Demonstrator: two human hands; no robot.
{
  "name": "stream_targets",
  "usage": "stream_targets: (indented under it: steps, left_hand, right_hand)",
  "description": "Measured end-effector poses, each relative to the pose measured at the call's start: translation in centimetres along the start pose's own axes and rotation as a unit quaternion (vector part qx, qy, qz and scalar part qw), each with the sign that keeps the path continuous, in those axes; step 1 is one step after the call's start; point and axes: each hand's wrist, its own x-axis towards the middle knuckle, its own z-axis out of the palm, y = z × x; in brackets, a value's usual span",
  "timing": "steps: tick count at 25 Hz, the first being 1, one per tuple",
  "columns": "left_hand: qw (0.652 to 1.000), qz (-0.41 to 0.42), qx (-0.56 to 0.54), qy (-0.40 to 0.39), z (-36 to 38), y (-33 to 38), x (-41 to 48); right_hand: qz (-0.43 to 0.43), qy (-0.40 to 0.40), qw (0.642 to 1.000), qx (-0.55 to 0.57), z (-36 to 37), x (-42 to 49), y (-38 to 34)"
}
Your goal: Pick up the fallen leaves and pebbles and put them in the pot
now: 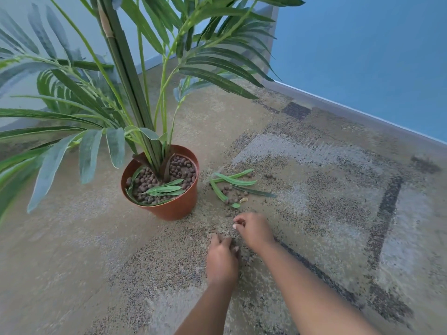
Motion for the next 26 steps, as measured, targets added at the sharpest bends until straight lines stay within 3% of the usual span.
stream_targets:
  steps: [5, 8, 10, 11, 13, 15, 16, 17, 18, 20, 21, 22, 24, 26]
  left_hand:
    - [0.999, -0.036, 0.037, -0.001, -0.2, 0.2, 1.3]
    - [0.998, -0.053, 0.025, 0.017, -0.7, 0.8, 2.1]
    - [0.979, -0.153, -0.121, 0.058, -1.5, 2.2, 3.7]
    - [0.942, -0.223, -0.239, 0.073, -1.9, 2.9, 5.0]
    - [0.808, -0.318, -0.493, 0.052, -2.9, 4.2, 7.6]
    - [0.703, -0.321, -0.634, 0.027, -3.9, 5.4, 10.0]
    - [0.684, -0.311, -0.659, 0.027, -4.2, 5.6, 11.2]
    - [0.689, -0.301, -0.659, 0.025, -4.4, 5.9, 12.3]
    - [0.728, -0.295, -0.618, 0.026, -4.3, 6.0, 13.4]
    - [0.884, -0.251, -0.394, 0.011, -3.9, 5.9, 15.2]
    - [0.942, -0.201, -0.267, 0.005, -3.6, 5.8, 15.7]
    - [0.973, -0.155, -0.17, 0.007, -3.2, 5.5, 15.9]
    - [0.986, -0.152, -0.071, 0.022, -2.6, 4.8, 15.6]
    - [0.977, -0.209, -0.049, 0.01, -1.9, 4.3, 14.8]
  right_hand:
    - [-0.04, 0.007, 0.999, -0.032, -0.2, -0.5, -0.1]
    - [0.083, 0.137, 0.98, 0.119, -1.8, 0.2, 2.2]
    - [0.15, 0.149, 0.966, 0.149, -3.0, 1.3, 3.6]
    - [0.159, 0.124, 0.969, 0.142, -3.2, 1.8, 4.0]
    - [0.135, 0.069, 0.982, 0.114, -3.3, 2.4, 3.5]
    - [0.077, 0.028, 0.994, 0.077, -2.7, 2.8, 2.8]
    - [0.053, 0.019, 0.997, 0.054, -2.4, 3.0, 2.6]
    - [0.035, 0.02, 0.998, 0.039, -2.3, 3.2, 2.4]
    - [0.022, 0.027, 0.999, 0.037, -2.1, 3.2, 2.5]
    - [0.009, 0.054, 0.996, 0.071, -1.7, 3.1, 3.0]
    - [0.015, 0.07, 0.993, 0.095, -1.5, 2.9, 3.2]
    - [0.032, 0.089, 0.988, 0.119, -1.5, 2.7, 3.5]
    - [0.09, 0.121, 0.972, 0.182, -1.4, 2.7, 4.0]
    - [0.164, 0.135, 0.935, 0.283, -1.5, 3.2, 4.0]
